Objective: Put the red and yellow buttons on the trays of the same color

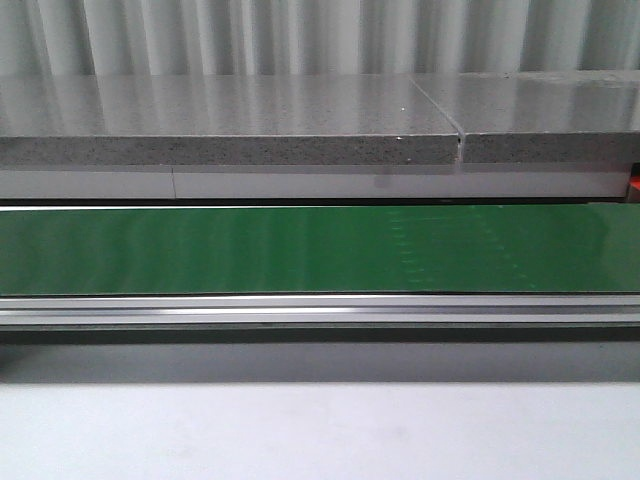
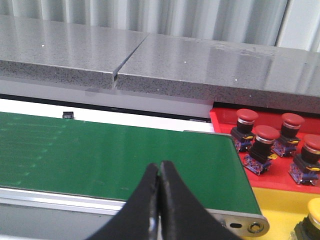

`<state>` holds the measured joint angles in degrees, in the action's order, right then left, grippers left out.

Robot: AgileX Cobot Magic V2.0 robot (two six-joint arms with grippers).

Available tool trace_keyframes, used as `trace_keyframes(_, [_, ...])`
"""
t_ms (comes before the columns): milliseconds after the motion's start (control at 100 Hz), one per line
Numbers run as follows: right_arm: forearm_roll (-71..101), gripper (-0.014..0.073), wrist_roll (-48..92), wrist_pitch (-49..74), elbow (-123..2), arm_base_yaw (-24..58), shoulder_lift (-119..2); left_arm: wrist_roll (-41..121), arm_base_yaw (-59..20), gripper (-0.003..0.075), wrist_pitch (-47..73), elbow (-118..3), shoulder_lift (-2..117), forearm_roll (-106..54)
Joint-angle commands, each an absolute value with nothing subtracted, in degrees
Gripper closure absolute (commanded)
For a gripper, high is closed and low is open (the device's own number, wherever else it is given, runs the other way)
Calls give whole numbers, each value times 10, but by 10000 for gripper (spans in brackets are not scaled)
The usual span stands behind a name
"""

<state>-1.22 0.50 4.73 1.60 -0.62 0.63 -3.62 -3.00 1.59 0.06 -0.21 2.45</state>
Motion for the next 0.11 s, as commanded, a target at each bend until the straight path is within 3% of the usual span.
trace_keyframes(0, [-17,661,8,0,13,-6,14,-40,-36,740,-35,26,-24,22])
trace_keyframes(100, [-17,661,8,0,13,-6,14,-40,-36,740,-35,26,-24,22])
